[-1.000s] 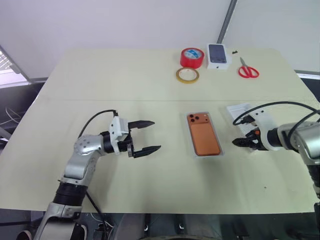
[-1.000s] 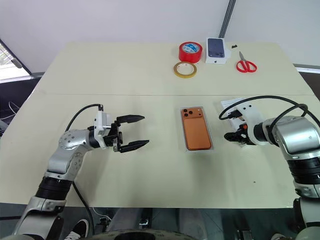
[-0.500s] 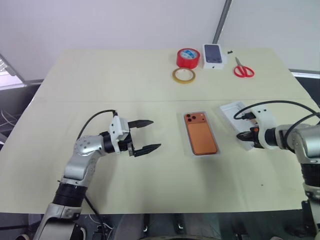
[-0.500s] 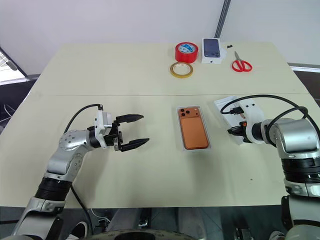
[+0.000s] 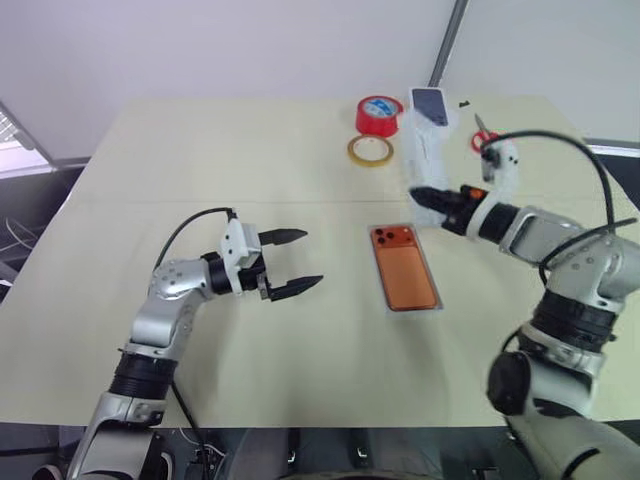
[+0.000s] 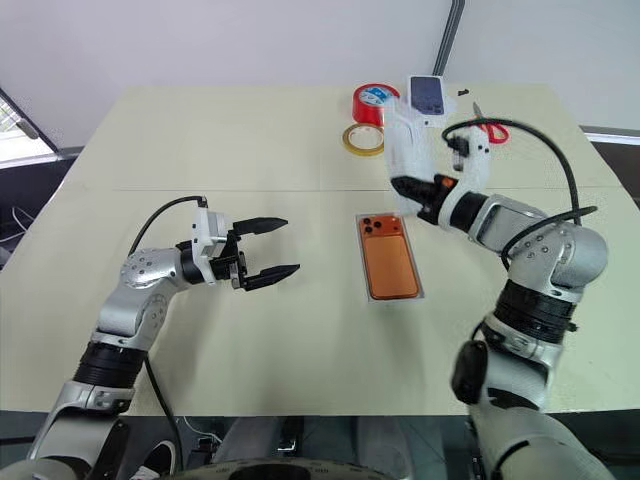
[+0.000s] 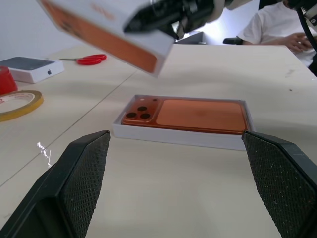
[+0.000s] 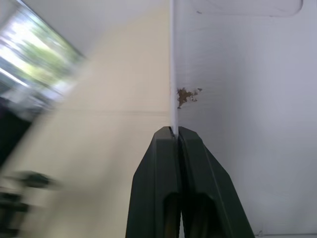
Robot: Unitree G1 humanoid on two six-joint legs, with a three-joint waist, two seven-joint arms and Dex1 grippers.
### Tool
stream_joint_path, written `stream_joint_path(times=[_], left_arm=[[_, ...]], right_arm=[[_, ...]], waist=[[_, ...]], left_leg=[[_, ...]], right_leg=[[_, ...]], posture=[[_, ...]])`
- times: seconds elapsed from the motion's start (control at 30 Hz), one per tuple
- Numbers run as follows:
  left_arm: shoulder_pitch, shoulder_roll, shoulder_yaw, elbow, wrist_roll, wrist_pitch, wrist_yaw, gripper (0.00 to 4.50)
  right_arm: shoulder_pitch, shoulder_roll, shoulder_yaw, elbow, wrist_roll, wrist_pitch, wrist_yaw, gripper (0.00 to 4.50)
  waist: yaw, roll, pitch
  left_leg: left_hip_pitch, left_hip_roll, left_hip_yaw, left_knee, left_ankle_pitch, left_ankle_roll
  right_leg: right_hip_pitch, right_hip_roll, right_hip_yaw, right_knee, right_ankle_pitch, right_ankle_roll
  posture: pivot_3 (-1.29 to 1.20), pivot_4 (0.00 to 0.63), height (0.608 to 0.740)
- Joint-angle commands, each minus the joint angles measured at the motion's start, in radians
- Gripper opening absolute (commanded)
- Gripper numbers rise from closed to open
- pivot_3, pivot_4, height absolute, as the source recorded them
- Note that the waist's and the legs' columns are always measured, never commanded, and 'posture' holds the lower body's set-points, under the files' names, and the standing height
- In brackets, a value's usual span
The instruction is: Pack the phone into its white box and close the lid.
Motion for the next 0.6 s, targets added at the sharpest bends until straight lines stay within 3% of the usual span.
stream_joint_path(times=[0.03,0.23,0.37,0.53,0.6], left_arm=[[-0.028,-0.004,0.016,-0.012,-0.018,0.009,0.015,4.5],[-0.052,-0.018,0.05,-0.005,-0.049,0.036,0.049,4.5],[-0.048,-0.023,0.056,-0.02,-0.069,0.054,0.056,4.5],[-0.024,-0.021,0.055,-0.056,-0.089,0.085,0.051,4.5],[-0.011,-0.019,0.054,-0.069,-0.106,0.103,0.041,3.98]], right_arm=[[0.062,0.078,-0.055,-0.116,0.226,0.095,-0.051,0.03],[0.317,0.041,0.044,-0.169,0.748,0.087,-0.233,0.03],[0.476,-0.15,0.272,-0.148,1.227,-0.198,-0.488,0.03],[0.596,-0.272,0.436,-0.202,1.289,-0.37,-0.492,0.03],[0.609,-0.3,0.482,-0.184,1.289,-0.404,-0.502,0.0]], waist=[[-0.001,0.0,0.0],[-0.005,0.0,0.0],[-0.01,0.001,0.0],[-0.01,0.0,0.0],[-0.009,0.0,0.0]], left_leg=[[0.0,0.0,0.0,0.0,0.0,0.0],[0.0,-0.001,0.0,0.0,0.0,0.001],[0.001,0.0,0.0,0.0,0.0,0.001],[0.001,0.0,0.001,0.0,0.0,0.001],[0.001,0.0,0.001,0.0,0.0,0.001]], right_leg=[[0.0,0.0,0.0,0.001,0.0,0.0],[0.0,-0.001,0.0,0.001,0.0,0.0],[0.0,-0.001,0.0,0.002,0.0,0.0],[0.001,0.0,0.0,0.001,0.0,0.0],[0.001,0.0,0.0,0.0,0.0,0.0]], posture=[[0.0,0.15,0.74],[0.0,0.15,0.74],[0.0,0.15,0.74],[0.0,0.15,0.74],[0.0,0.15,0.74]])
